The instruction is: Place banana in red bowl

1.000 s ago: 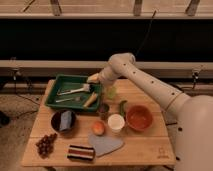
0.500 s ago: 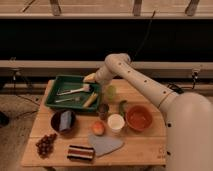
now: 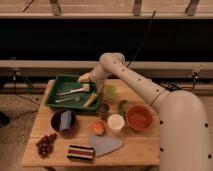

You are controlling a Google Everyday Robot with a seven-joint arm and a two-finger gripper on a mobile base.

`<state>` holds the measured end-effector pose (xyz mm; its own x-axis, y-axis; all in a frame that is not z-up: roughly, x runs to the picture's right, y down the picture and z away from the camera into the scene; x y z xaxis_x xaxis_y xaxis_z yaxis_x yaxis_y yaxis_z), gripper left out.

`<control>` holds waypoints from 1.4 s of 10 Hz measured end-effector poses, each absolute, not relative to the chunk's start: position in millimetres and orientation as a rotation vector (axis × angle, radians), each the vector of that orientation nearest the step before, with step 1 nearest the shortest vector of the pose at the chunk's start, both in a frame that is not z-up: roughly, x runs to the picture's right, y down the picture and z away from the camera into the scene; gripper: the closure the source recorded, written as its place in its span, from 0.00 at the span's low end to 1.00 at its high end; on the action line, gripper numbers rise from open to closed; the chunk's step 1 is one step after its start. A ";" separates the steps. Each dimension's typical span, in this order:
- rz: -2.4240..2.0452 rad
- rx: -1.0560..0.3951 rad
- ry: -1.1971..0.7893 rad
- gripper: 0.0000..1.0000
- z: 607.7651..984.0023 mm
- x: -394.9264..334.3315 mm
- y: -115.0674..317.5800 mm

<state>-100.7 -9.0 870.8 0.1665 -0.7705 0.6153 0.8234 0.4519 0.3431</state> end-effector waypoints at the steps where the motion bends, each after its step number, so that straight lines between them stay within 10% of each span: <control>1: -1.146 -0.079 -0.847 0.20 868.5 -111.4 -4.6; 14: -1.145 -0.217 -0.922 0.20 883.2 -118.4 62.9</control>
